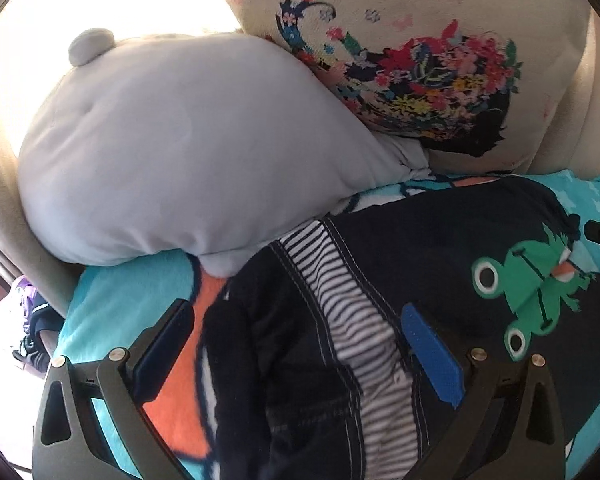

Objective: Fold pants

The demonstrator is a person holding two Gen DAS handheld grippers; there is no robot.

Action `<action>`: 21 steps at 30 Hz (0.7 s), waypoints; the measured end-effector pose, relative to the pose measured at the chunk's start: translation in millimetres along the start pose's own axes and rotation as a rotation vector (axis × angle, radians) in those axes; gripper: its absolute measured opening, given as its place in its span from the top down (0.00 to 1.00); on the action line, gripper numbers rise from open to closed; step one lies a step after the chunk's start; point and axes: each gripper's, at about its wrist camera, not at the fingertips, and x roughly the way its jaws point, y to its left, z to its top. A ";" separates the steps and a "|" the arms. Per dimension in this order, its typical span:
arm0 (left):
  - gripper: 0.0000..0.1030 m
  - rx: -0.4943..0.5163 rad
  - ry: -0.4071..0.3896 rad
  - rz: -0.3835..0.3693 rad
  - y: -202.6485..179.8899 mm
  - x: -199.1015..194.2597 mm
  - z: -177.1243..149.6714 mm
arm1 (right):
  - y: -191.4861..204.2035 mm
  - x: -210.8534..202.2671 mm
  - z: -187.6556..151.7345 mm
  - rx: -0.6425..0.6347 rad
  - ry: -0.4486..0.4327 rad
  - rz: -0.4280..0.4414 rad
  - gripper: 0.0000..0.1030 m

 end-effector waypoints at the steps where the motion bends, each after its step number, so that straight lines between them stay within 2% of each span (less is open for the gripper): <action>1: 0.00 0.000 0.007 -0.002 0.5 4.6 2.7 | -3.3 4.7 3.7 0.008 0.003 0.023 0.00; 10: 0.00 0.005 0.041 -0.007 11.6 33.6 17.2 | -21.8 33.5 24.9 0.036 0.015 0.110 0.01; 17: 0.00 -0.075 0.071 -0.107 27.8 55.0 31.8 | -27.9 58.7 40.6 0.053 0.039 0.136 0.02; 21: 0.00 -0.106 0.100 -0.121 35.7 68.3 37.1 | -34.8 78.8 51.9 0.097 0.069 0.161 0.03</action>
